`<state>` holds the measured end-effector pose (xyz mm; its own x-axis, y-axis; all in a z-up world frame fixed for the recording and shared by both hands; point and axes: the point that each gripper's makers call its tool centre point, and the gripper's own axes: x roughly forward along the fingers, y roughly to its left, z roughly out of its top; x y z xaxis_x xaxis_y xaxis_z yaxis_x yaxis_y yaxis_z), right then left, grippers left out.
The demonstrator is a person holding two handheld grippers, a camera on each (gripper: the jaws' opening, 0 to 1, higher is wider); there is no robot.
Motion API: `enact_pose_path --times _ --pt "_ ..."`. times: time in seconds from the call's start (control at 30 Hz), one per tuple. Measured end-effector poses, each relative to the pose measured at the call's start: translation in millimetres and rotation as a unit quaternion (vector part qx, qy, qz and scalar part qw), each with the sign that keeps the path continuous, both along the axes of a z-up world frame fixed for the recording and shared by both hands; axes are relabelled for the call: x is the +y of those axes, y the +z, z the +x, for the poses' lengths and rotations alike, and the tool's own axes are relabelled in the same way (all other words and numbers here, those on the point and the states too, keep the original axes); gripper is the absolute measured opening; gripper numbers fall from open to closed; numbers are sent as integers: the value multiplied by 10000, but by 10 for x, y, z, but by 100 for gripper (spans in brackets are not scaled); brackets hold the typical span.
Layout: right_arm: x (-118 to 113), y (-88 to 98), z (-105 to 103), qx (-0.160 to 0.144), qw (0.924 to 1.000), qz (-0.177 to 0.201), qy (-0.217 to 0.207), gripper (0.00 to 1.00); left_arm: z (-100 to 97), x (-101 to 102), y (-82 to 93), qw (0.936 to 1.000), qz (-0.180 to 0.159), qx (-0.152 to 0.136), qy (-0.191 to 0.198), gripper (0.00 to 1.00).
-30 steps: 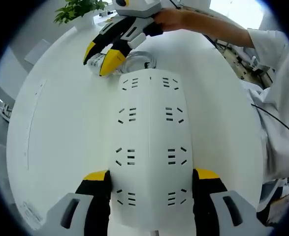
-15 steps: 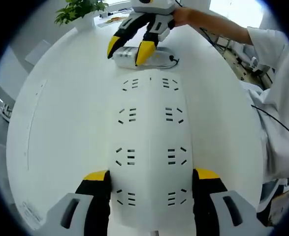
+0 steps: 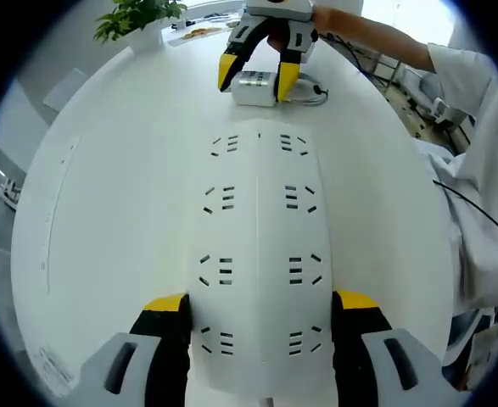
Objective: Straighten the power strip on the desk, plug the charger into it
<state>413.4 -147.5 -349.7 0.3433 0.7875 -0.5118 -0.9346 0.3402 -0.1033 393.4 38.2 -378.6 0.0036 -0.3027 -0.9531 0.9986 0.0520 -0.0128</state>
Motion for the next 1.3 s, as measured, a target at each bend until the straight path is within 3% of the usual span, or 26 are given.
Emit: enact_pose_path --times 0.13,0.17,0.3,0.4,0.43,0.53,0.6,0.67,0.8,0.87,0.9,1.03,1.17,1.23,1.3 --pt "-14 109 -53 -22 9980 16 -636 43 -3 3 5 10000 -14 -2 6 68" --pt "19 158 -110 -112 9980 57 -623 44 -3 4 6 10000 -13 -3 4 68" --pt "73 371 -243 -790 9925 18 -933 45 -7 4 9 10000 21 -3 3 68" --pt "37 571 -248 -1210 9781 200 -1681 47 -7 3 10 10000 64 -4 -3 68" --pt "-10 644 -234 -1327 9674 315 -2132 48 -8 3 10 10000 78 -5 -4 68" --pt "-77 722 -208 -1568 9422 505 -2918 49 -9 2 10 9999 101 -7 -6 68" --pt "-86 714 -176 -1498 9203 779 -3529 45 -8 0 9 9999 108 -5 -8 68" --pt "-43 691 -137 -1409 9017 1100 -3937 46 -9 -2 10 9999 111 -6 -2 68" --pt "-178 589 -44 -1507 8495 1246 -4900 50 -10 -8 10 10000 71 -5 18 68" --pt "-271 497 -23 -1382 8245 1253 -5343 54 -11 -10 10 10000 70 -7 24 68" --pt "-324 480 -6 -1506 8152 1156 -5472 53 -11 -11 10 10000 71 -7 26 68" --pt "-376 313 47 -1267 7997 1107 -5763 54 -12 -12 11 10000 26 -10 51 68" --pt "-284 89 181 -936 8087 891 -5739 55 -12 -15 10 10000 -26 -10 60 68" --pt "-276 71 199 -923 8033 884 -5816 55 -12 -17 10 10000 -35 -12 70 68" --pt "-310 76 177 -1050 7978 647 -5902 55 -12 -17 9 9999 -59 -14 81 68"
